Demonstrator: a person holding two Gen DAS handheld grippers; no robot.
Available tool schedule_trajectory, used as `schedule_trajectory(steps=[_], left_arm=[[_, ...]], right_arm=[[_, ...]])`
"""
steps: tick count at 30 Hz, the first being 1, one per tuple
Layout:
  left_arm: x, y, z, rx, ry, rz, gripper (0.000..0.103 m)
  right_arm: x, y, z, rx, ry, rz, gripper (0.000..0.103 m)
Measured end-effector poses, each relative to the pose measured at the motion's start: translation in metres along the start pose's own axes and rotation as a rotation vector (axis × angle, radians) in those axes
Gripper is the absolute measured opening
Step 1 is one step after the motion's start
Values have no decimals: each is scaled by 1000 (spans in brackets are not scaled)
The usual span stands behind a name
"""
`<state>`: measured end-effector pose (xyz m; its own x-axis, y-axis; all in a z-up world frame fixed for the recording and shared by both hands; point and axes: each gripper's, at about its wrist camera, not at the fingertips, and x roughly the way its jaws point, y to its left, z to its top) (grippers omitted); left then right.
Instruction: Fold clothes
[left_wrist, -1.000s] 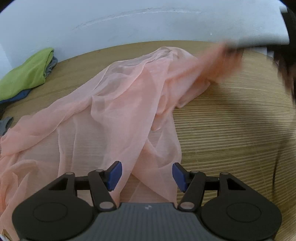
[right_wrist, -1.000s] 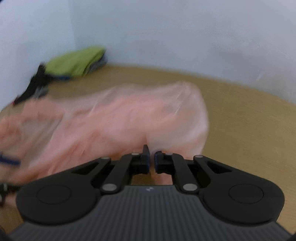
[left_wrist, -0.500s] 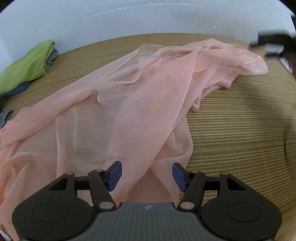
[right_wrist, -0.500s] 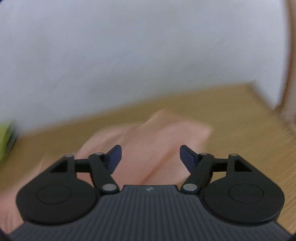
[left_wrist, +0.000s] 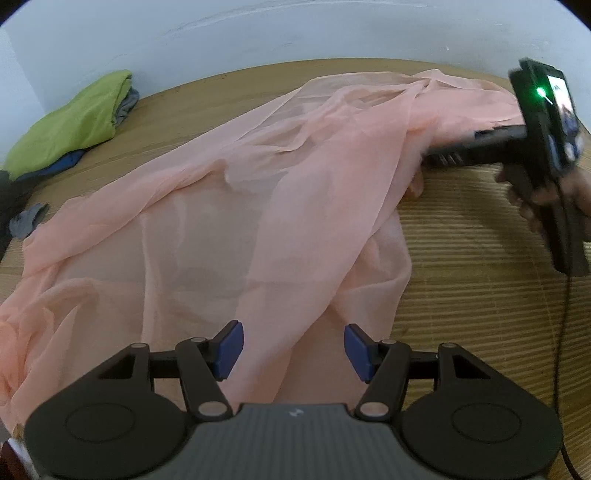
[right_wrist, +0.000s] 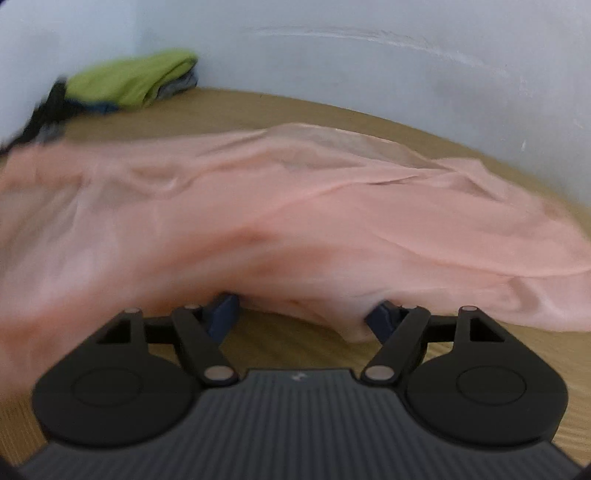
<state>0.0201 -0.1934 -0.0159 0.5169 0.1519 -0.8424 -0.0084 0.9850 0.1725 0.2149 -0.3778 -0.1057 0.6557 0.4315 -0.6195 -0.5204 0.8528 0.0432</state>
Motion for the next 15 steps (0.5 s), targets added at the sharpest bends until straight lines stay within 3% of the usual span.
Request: schedule_trajectory(steps=[1, 2, 4, 7, 11, 15], left_arm=[[-1, 1, -2, -7, 1, 7, 63], [-2, 2, -4, -15, 4, 14, 63], [-4, 3, -7, -34, 6, 26, 63], [-8, 6, -11, -45, -5, 30, 63], [-11, 10, -14, -20, -28, 6, 63], [-14, 12, -18, 22, -66, -48, 63]], right_arm=[[3, 0, 3, 26, -13, 20, 67], [5, 0, 6, 50, -25, 42, 37], [4, -7, 13, 137, -20, 81, 4], [-22, -18, 16, 245, -86, 104, 4], [-101, -39, 5, 318, -186, 80, 4], [-187, -64, -23, 400, -259, -80, 3]])
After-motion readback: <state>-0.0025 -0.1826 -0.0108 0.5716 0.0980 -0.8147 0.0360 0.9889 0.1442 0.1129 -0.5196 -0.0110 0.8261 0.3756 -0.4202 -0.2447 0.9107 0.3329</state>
